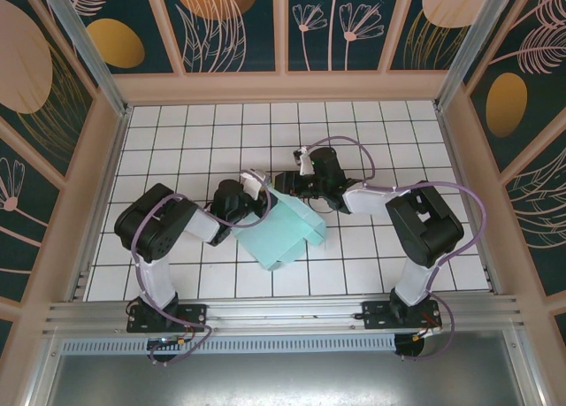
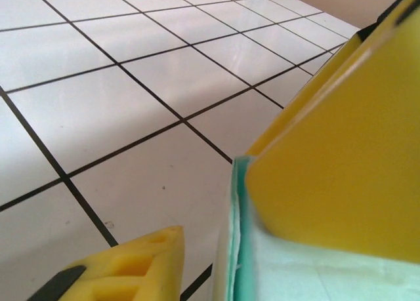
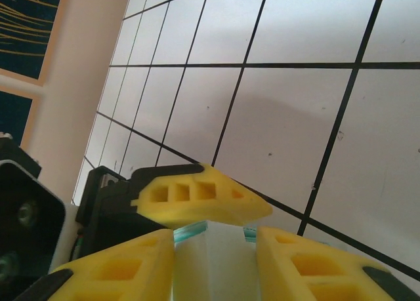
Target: Fold the paper box
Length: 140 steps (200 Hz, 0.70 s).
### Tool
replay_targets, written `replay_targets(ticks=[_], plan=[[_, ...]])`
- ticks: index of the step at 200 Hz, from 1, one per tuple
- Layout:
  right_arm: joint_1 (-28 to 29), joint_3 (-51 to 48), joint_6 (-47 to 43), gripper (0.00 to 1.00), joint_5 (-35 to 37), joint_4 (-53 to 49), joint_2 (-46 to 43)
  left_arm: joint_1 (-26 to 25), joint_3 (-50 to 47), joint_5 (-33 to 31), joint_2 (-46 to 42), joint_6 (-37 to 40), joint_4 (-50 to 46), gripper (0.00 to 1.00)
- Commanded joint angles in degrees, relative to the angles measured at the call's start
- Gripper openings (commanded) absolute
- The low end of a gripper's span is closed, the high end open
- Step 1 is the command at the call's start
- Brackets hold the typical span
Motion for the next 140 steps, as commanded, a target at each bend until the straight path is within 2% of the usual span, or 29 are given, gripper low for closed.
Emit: replay_targets(ticks=[1, 9, 42, 77, 91, 96, 106, 140], plan=[[0.3, -2.3, 0.5, 0.37, -1.0, -4.3, 1.5, 0.1, 0.2, -0.8, -1.2, -2.1, 5.6, 0.30], [0.3, -2.4, 0.6, 0.37, -1.1, -4.2, 1.5, 0.1, 0.4, -0.9, -0.8, -2.4, 5.9, 0.27], [0.3, -2.6, 1.1, 0.37, -1.9, -3.5, 1.2, 0.1, 1.4, -0.7, 1.1, -3.0, 6.2, 0.00], [0.1, -2.7, 0.7, 0.37, -1.2, -4.0, 0.7, 0.1, 0.8, -1.0, 1.7, -2.5, 5.8, 0.00], [0.1, -2.7, 0.8, 0.37, -1.2, -4.0, 0.7, 0.1, 0.4, -1.2, 1.9, -2.4, 5.7, 0.24], [0.0, -2.7, 0.8, 0.37, -1.3, -4.0, 0.7, 0.1, 0.2, -1.2, 2.0, -2.4, 5.8, 0.29], [-0.1, -2.8, 0.8, 0.37, -1.2, -3.8, 0.7, 0.1, -0.4, -1.3, 2.2, -2.5, 6.1, 0.32], [-0.2, -2.7, 0.9, 0.37, -1.2, -3.4, 0.9, 0.1, -2.8, -1.1, 3.6, -3.8, 8.2, 0.32]])
